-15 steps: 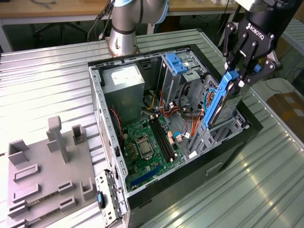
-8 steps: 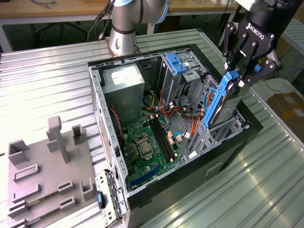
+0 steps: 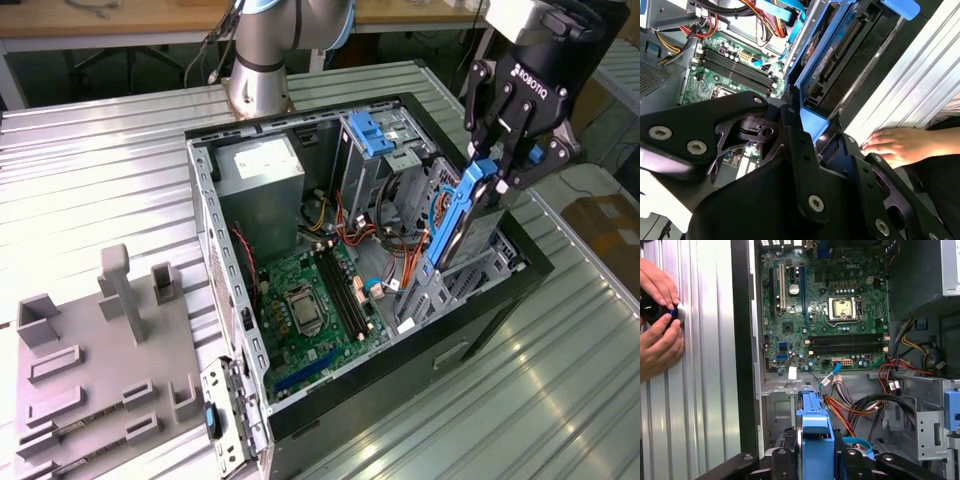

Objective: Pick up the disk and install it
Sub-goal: 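Insert the disk into the insertion slot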

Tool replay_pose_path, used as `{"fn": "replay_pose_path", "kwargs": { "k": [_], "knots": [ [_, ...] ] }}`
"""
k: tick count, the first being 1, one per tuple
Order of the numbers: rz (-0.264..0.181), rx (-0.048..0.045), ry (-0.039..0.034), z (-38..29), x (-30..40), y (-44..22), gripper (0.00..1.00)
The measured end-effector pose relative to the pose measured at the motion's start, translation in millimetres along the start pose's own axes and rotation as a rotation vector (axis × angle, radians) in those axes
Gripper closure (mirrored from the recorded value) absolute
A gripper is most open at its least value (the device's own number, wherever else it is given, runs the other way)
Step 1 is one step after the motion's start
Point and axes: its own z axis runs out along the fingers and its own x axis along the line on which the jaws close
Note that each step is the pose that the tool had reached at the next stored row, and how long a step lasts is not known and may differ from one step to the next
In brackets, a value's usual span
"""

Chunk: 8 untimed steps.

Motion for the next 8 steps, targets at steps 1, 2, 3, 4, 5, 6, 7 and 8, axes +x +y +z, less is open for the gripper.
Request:
{"fn": "replay_pose_path", "kwargs": {
  "k": [1,2,3,4,5,6,7,8],
  "knots": [
    [0.000,0.0000,0.0000,1.3,0.0,0.0,0.63],
    [0.000,0.0000,0.0000,2.5,0.0,0.0,0.63],
    [0.000,0.0000,0.0000,3.4,0.0,0.0,0.63],
    [0.000,0.0000,-0.0001,4.4,0.0,0.0,0.63],
    [0.000,0.0000,0.0000,6.0,-0.1,0.0,0.63],
    [0.000,0.0000,0.0000,6.9,-0.1,0.0,0.63],
    [0.000,0.0000,0.0000,7.1,-0.1,0.1,0.63],
    [0.000,0.0000,0.0000,7.1,-0.1,0.0,0.63]
  ]
}}
